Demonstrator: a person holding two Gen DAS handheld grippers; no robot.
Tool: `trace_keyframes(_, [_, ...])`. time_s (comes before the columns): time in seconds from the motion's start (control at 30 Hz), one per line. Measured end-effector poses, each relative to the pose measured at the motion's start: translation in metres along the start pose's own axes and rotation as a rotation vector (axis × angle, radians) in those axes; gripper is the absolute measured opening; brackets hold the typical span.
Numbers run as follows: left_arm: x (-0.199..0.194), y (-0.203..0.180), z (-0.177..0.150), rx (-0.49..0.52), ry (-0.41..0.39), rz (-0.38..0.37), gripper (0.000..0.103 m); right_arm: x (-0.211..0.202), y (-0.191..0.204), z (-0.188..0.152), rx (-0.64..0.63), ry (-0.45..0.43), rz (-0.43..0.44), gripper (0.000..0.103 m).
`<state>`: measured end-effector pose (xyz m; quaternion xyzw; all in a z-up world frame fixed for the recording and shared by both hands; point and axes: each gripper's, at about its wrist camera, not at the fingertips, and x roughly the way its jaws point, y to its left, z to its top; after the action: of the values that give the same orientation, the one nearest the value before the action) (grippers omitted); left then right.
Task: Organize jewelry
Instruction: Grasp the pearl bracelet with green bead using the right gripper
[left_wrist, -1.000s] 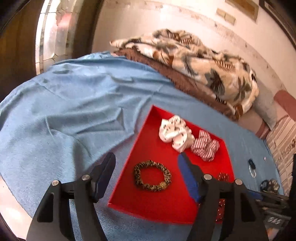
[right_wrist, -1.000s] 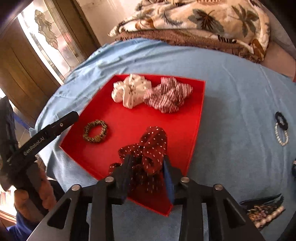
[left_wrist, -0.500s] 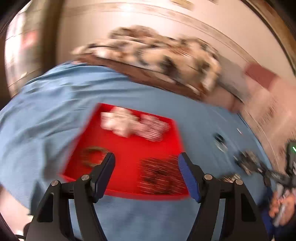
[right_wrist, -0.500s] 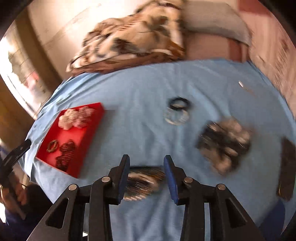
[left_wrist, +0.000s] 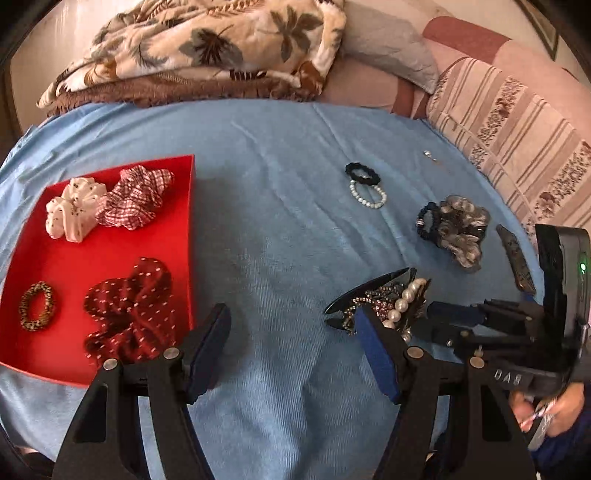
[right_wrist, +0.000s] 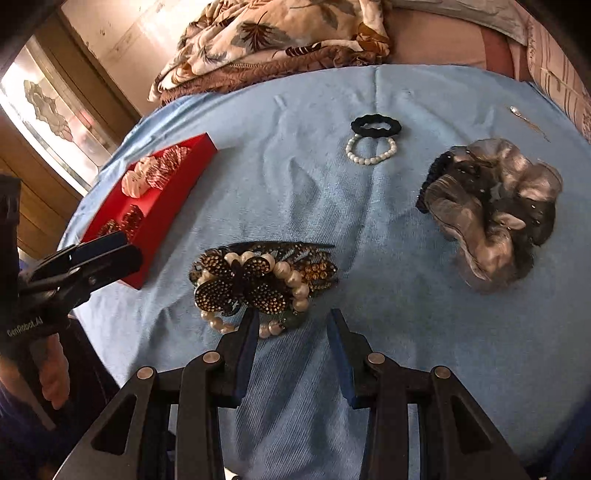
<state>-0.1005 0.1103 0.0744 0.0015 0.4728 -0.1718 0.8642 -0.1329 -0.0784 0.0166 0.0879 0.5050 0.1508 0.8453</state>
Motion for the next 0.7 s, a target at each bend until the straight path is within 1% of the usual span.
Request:
trace_keyframes(0.07, [0.007,-0.001,0.003,-0.009,0.013,0.008,0.069,0.008,-0.004,0.005,0.025,0.003,0.017,0.04])
trace_keyframes(0.1, [0.008,-0.001,0.003,-0.007,0.013,0.009,0.069,0.009,-0.005,0.007,0.034,0.0,0.03,0.033])
trace_keyframes(0.13, [0.009,-0.001,0.004,-0.01,0.014,0.012,0.069,0.01,-0.008,0.01,0.054,-0.008,0.065,0.026])
trace_keyframes(0.17, [0.01,0.0,0.004,-0.013,0.016,0.021,0.069,0.01,-0.01,0.013,0.075,-0.012,0.089,0.013])
trace_keyframes(0.2, [0.011,0.001,0.005,-0.017,0.017,0.026,0.069,0.009,-0.014,0.017,0.098,-0.024,0.096,0.013])
trace_keyframes(0.3, [0.012,0.004,0.008,-0.033,0.015,0.026,0.069,-0.003,-0.023,0.024,0.144,-0.083,0.082,0.013])
trace_keyframes(0.4, [0.013,0.006,0.01,-0.034,0.014,0.031,0.069,-0.023,-0.037,0.025,0.194,-0.159,0.116,0.013])
trace_keyframes(0.43, [0.013,0.007,0.011,-0.034,0.015,0.03,0.069,-0.033,-0.043,0.025,0.218,-0.199,0.147,0.013])
trace_keyframes(0.5, [0.015,0.006,0.012,-0.035,0.022,0.018,0.069,-0.045,-0.051,0.025,0.248,-0.247,0.201,0.013])
trace_keyframes(0.53, [0.017,0.006,0.012,-0.035,0.026,0.009,0.069,-0.053,-0.057,0.024,0.274,-0.279,0.262,0.013])
trace_keyframes(0.57, [0.018,0.005,0.011,-0.034,0.029,0.003,0.069,-0.058,-0.06,0.024,0.296,-0.294,0.311,0.013])
trace_keyframes(0.67, [0.021,-0.003,0.01,-0.019,0.04,-0.019,0.069,-0.066,-0.071,0.024,0.348,-0.332,0.414,0.013])
trace_keyframes(0.7, [0.022,-0.006,0.009,-0.007,0.044,-0.025,0.069,-0.067,-0.074,0.024,0.371,-0.341,0.465,0.013])
